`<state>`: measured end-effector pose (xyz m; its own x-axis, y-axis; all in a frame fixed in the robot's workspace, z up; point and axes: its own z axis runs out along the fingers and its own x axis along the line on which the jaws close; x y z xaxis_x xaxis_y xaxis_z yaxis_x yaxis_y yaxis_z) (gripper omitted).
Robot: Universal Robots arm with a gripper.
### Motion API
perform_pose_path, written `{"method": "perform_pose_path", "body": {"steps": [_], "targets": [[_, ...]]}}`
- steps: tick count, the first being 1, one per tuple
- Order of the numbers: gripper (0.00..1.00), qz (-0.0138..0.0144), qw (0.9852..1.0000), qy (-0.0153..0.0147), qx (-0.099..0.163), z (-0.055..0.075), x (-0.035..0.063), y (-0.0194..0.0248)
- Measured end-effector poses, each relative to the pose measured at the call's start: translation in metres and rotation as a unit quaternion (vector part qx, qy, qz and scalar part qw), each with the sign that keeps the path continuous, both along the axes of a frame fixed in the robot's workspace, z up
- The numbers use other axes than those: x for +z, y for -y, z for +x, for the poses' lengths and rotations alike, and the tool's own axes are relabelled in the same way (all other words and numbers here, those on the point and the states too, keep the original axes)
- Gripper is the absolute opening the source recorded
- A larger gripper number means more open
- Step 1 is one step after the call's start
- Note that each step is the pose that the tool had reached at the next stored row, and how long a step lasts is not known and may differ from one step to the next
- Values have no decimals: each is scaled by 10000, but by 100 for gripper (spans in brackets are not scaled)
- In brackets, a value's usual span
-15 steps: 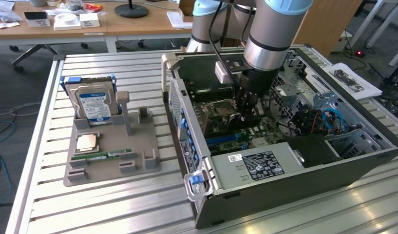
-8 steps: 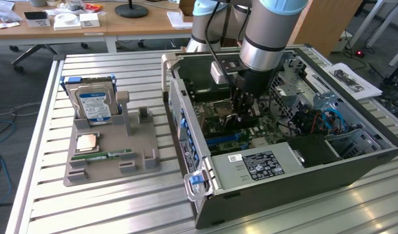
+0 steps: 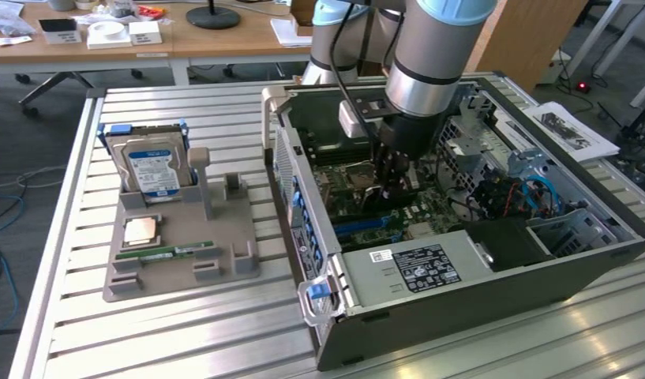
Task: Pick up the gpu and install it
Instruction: 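Insert the gpu into the slot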
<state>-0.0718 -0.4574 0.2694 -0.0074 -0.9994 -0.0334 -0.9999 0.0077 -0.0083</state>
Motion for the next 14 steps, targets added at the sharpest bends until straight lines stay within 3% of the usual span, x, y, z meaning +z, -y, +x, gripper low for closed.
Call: {"method": "perform_pose_path", "body": {"steps": [14], "targets": [[27,0,10000,0,1,-49,-1,24]]}}
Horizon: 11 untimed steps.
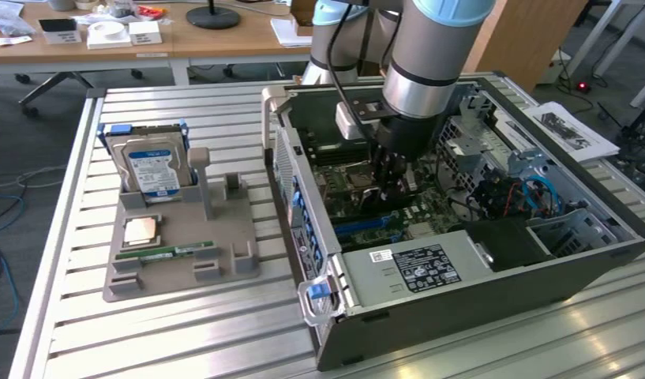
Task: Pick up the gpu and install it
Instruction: 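Insert the gpu into the slot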
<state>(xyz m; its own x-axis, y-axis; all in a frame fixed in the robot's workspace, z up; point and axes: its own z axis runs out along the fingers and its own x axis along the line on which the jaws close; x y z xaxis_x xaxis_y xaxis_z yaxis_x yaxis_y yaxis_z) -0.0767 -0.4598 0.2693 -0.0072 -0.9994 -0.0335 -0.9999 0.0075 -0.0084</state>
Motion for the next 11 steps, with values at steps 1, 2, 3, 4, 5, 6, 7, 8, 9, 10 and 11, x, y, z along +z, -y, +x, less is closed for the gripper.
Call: {"method": "perform_pose_path", "body": {"steps": [1,2,3,4,5,6,7,8,9,10,11], "targets": [[27,0,10000,0,1,-3,0,0],[27,-1,10000,0,1,-9,0,1],[27,-1,10000,0,1,-14,1,1],[27,0,10000,0,1,-20,0,1],[27,0,10000,0,1,-26,0,1],[27,0,10000,0,1,-33,0,1],[27,0,10000,0,1,-40,0,1],[27,-1,10000,0,1,-47,1,1],[27,-1,10000,0,1,-53,0,1],[27,0,10000,0,1,-58,0,1],[27,0,10000,0,0,-61,-1,1]]}}
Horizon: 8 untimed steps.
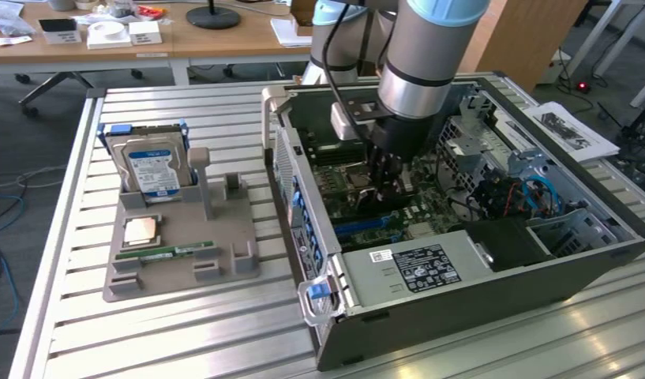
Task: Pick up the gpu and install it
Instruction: 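Insert the gpu into the slot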
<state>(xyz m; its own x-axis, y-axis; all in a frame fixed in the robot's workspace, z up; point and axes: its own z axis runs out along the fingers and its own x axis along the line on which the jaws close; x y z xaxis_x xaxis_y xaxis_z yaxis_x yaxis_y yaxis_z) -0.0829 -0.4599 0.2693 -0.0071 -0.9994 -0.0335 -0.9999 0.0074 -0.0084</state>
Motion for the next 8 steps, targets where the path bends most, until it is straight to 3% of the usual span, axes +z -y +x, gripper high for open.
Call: {"method": "perform_pose_path", "body": {"steps": [8], "targets": [[27,-1,10000,-1,0,-19,-45,0]]}}
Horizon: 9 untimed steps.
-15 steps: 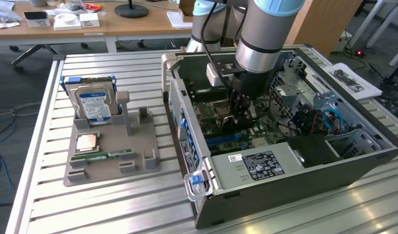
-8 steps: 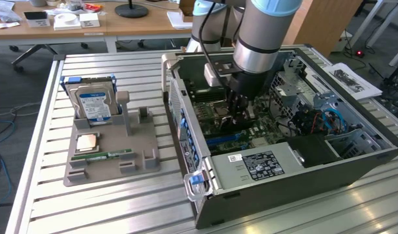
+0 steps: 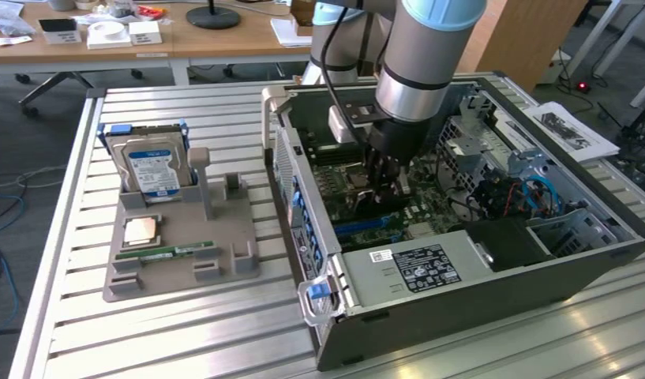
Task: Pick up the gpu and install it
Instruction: 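Insert the gpu into the slot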
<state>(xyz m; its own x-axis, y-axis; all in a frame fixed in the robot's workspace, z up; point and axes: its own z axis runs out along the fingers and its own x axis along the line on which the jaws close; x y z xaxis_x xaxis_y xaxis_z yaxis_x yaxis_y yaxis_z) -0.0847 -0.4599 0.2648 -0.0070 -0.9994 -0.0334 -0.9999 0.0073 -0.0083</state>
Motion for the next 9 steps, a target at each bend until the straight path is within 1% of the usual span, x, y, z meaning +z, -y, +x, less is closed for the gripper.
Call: {"method": "perform_pose_path", "body": {"steps": [4,8,9], "targets": [[27,0,10000,0,0,-2,-26,0],[27,-1,10000,0,0,-4,-28,0],[27,0,10000,3,0,-5,-29,0]]}}
